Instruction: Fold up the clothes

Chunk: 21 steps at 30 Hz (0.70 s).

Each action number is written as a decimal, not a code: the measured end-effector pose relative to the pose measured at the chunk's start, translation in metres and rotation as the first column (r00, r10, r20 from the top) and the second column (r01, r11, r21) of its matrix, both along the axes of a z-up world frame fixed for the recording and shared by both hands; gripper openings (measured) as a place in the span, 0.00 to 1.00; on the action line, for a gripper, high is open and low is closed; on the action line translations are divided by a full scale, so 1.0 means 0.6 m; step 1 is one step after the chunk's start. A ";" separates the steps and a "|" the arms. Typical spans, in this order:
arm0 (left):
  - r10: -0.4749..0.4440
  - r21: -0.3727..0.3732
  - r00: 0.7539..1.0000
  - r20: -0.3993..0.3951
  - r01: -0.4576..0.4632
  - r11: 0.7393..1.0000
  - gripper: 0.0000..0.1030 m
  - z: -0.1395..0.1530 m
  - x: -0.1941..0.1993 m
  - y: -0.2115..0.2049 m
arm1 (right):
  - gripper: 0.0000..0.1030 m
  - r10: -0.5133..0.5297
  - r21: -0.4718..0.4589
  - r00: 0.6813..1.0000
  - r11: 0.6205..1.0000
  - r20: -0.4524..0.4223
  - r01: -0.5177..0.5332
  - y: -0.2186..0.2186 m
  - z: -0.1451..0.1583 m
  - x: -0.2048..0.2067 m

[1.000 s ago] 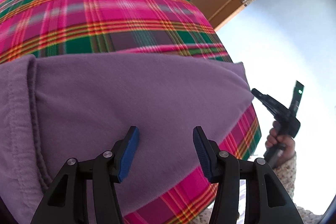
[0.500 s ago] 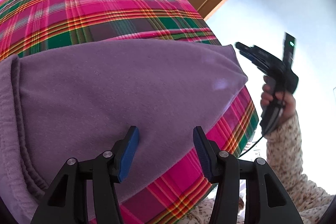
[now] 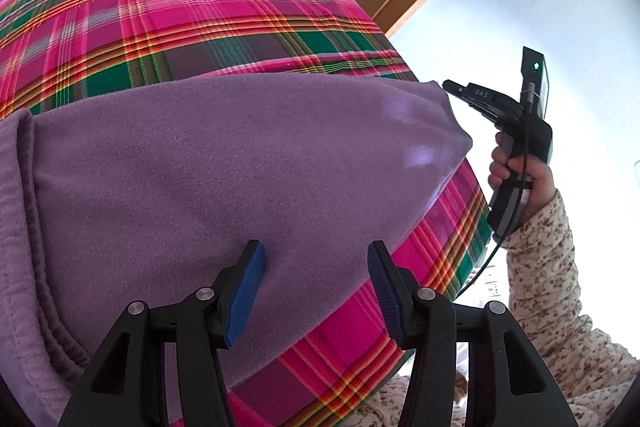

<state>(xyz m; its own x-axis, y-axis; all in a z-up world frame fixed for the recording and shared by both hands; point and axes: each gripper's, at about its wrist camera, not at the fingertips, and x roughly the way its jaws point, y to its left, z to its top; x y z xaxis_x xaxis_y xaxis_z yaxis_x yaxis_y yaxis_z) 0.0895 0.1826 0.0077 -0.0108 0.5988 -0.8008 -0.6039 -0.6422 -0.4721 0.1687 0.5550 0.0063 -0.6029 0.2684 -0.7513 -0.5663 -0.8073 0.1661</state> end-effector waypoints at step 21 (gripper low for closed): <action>0.005 0.011 1.000 -0.004 -0.005 1.000 0.55 -0.001 0.001 0.001 | 0.27 0.183 0.122 0.979 0.978 -0.087 -0.171 -0.085 0.021 0.041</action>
